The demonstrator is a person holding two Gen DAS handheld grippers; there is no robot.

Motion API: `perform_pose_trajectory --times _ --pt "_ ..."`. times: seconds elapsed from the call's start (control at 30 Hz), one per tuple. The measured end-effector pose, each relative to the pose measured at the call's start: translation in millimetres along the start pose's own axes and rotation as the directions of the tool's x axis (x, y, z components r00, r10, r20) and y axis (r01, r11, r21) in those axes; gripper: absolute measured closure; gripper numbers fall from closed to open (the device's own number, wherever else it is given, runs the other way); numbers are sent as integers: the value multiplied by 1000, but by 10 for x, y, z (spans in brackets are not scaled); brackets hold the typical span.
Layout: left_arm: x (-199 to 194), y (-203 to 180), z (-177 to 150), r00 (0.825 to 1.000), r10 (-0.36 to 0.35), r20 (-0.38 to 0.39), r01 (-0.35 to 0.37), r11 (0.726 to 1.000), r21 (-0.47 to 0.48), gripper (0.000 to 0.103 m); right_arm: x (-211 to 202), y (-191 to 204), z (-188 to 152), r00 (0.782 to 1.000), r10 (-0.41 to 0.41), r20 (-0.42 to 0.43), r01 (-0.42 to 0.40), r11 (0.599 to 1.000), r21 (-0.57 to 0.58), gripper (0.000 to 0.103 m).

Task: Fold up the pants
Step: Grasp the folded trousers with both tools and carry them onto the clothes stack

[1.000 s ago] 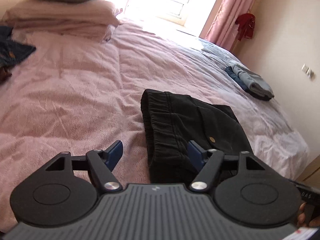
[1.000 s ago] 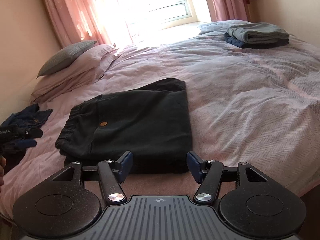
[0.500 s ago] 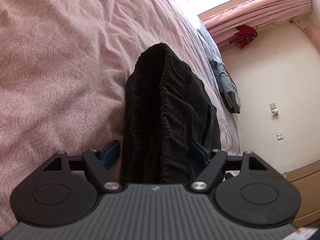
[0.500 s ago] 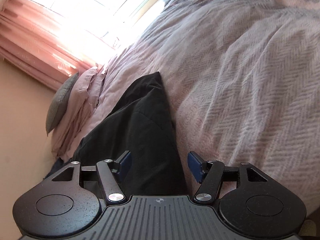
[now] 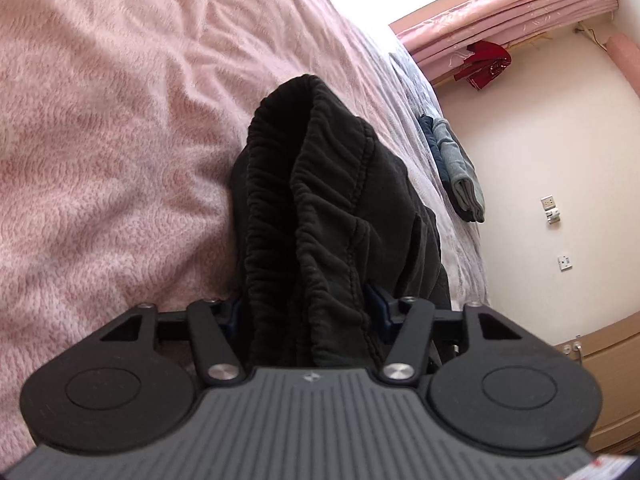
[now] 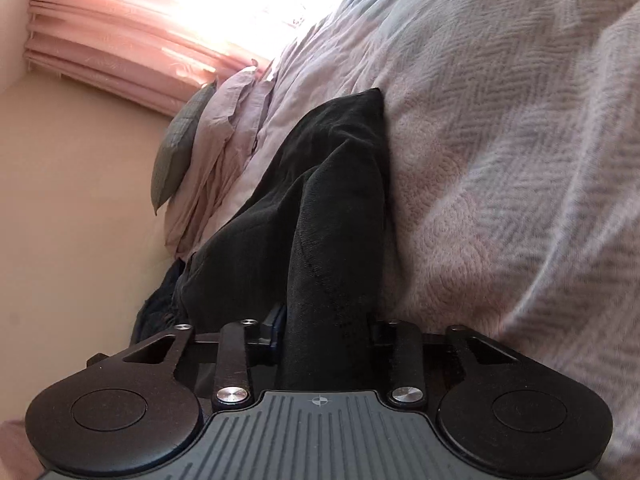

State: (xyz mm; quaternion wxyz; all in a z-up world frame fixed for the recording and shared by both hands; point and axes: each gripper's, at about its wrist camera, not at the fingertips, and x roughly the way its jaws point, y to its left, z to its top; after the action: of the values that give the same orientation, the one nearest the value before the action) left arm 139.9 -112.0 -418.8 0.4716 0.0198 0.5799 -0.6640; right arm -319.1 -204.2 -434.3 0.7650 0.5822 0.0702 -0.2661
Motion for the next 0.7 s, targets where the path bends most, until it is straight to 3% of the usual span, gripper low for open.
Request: perform_pose_trajectory --times 0.13,0.3,0.53,0.7 --pt "-97 -250 -94 998 51 42 -51 999 0 60 -149 128 53 999 -16 -30 15 1000 -6 84" --pt "-250 -788 26 998 69 15 -68 997 -48 63 -576 538 331 997 -68 -47 68 998 -8 85" --pt "-102 -1898 461 999 -23 -24 22 999 -31 63 -1459 1200 1076 990 -136 25 137 991 -8 85" --pt "375 -2689 784 995 -87 -55 89 995 32 63 -2071 1319 1607 979 -169 113 171 985 -5 85"
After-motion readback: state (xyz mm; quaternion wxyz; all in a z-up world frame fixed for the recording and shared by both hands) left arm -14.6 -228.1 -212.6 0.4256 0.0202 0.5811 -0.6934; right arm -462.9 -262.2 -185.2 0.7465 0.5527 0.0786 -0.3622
